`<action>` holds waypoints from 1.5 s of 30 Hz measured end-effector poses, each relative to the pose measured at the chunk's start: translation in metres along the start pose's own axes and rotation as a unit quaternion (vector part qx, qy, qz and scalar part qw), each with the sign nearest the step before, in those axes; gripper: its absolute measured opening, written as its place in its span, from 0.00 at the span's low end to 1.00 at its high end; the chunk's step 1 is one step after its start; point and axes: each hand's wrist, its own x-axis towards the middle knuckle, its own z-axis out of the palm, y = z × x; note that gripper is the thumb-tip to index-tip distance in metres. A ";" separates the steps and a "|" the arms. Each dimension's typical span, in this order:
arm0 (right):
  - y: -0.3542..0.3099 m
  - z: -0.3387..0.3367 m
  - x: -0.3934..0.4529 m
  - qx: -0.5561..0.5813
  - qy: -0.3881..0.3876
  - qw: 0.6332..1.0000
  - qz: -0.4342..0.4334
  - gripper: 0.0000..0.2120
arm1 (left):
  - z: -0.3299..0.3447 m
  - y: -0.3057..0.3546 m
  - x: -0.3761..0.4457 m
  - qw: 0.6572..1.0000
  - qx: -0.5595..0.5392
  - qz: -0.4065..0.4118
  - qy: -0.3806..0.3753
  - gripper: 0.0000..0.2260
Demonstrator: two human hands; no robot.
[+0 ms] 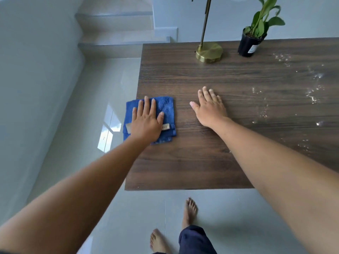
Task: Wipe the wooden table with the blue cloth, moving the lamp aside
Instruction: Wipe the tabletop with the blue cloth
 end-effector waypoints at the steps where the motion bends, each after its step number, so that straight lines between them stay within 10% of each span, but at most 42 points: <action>1: 0.001 0.003 0.000 0.000 0.003 1.000 0.001 0.33 | -0.004 0.002 0.020 1.000 0.001 -0.002 -0.007 0.29; 21: -0.001 0.003 -0.004 0.005 -0.006 1.000 0.008 0.32 | 0.018 -0.020 -0.133 0.999 -0.011 -0.026 0.036 0.29; 45: 0.047 -0.032 0.096 -0.015 0.082 0.996 0.031 0.34 | -0.012 0.031 0.168 1.000 0.005 0.003 0.009 0.33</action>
